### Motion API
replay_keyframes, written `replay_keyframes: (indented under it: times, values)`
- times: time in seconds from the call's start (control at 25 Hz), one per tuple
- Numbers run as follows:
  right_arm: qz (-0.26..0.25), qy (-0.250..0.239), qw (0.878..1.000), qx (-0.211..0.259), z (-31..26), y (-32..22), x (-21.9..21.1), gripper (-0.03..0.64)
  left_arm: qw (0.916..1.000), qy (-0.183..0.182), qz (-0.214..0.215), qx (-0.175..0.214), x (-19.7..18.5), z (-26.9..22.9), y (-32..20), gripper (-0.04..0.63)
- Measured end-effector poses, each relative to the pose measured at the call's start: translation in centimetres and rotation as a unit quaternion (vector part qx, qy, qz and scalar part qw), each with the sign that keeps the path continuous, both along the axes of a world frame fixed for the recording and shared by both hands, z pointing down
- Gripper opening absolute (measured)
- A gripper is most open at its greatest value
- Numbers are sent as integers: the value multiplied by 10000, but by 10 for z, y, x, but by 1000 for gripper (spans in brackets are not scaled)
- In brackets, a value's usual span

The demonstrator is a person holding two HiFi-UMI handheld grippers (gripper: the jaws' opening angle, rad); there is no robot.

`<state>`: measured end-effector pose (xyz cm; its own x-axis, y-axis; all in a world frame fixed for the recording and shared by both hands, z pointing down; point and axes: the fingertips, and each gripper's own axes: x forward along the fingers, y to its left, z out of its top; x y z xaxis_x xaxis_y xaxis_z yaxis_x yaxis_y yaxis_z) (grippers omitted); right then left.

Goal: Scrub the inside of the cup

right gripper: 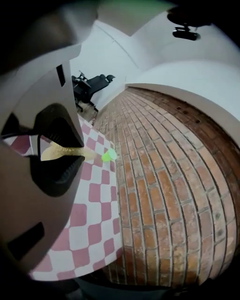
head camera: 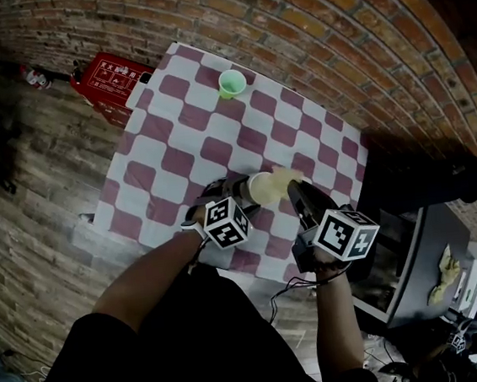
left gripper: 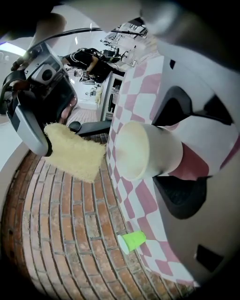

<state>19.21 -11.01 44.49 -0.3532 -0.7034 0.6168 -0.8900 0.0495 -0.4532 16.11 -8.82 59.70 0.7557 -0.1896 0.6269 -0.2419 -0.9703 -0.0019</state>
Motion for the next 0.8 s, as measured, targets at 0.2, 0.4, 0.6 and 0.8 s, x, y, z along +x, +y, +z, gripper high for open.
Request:
replay_keyframes:
  times: [0.2, 0.4, 0.6, 0.8]
  values:
    - [-606, 1011, 9911, -618, 58, 8, -20, 69, 10000, 1, -19, -6, -1, 0, 1, 330]
    - [-1306, 1776, 9706, -971, 104, -2, -36, 69, 10000, -16, -47, -7, 0, 0, 0, 330]
    - [-2136, 2718, 9328, -1021, 117, -1, -33, 69, 10000, -26, -65, -20, -1, 1, 0, 330]
    - [-2105, 2957, 9287, -753, 86, 0, -21, 69, 10000, -21, -61, -40, -1, 1, 0, 330]
